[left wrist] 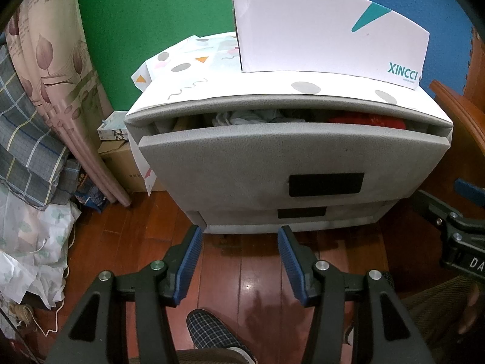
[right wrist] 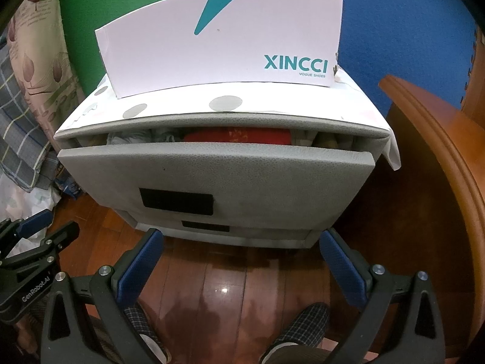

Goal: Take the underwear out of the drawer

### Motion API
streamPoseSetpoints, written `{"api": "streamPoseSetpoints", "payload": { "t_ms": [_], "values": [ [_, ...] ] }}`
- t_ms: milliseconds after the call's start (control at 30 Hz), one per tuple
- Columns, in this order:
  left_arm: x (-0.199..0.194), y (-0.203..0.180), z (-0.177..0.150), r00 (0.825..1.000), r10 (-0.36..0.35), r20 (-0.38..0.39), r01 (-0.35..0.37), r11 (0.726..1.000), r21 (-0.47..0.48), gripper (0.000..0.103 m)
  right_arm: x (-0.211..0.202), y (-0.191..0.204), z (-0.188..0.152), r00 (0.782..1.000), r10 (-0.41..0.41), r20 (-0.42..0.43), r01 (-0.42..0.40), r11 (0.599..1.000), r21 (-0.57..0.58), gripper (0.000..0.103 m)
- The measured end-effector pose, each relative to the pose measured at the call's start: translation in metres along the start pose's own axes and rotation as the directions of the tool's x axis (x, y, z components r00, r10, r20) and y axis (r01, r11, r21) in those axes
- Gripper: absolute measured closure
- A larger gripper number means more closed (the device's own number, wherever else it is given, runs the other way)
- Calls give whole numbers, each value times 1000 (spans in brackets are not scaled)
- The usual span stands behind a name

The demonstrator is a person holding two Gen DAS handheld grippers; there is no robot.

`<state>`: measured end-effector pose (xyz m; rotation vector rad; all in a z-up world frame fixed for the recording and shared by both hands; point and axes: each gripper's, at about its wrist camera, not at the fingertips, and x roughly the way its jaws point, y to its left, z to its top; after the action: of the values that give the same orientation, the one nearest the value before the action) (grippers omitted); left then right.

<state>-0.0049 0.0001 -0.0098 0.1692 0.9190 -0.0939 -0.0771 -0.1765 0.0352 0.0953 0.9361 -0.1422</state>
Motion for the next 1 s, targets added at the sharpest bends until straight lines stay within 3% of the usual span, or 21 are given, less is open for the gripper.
{"api": "streamPoseSetpoints", "payload": {
  "t_ms": [267,400,567,833,1000],
  "values": [
    [0,12,4,999,-47,-21,46,997,-58,50,1,-2,1,1000,9,-5,-9,1000,14,1],
    [-3,25,10,991,-132,-31,128,984,-123,50,-1,-6,2,1000,12,-5,-11,999,34,1],
    [-3,40,19,987,-157,-37,147,970,-191,50,-3,-13,2,1000,12,0,-12,998,58,1],
    [12,77,52,974,-227,-26,201,905,-375,50,-1,-28,4,1000,21,-12,-19,992,124,1],
    [23,93,69,973,-229,-20,197,876,-440,50,-2,-34,5,1000,2,-7,-1,989,147,1]
  ]
}}
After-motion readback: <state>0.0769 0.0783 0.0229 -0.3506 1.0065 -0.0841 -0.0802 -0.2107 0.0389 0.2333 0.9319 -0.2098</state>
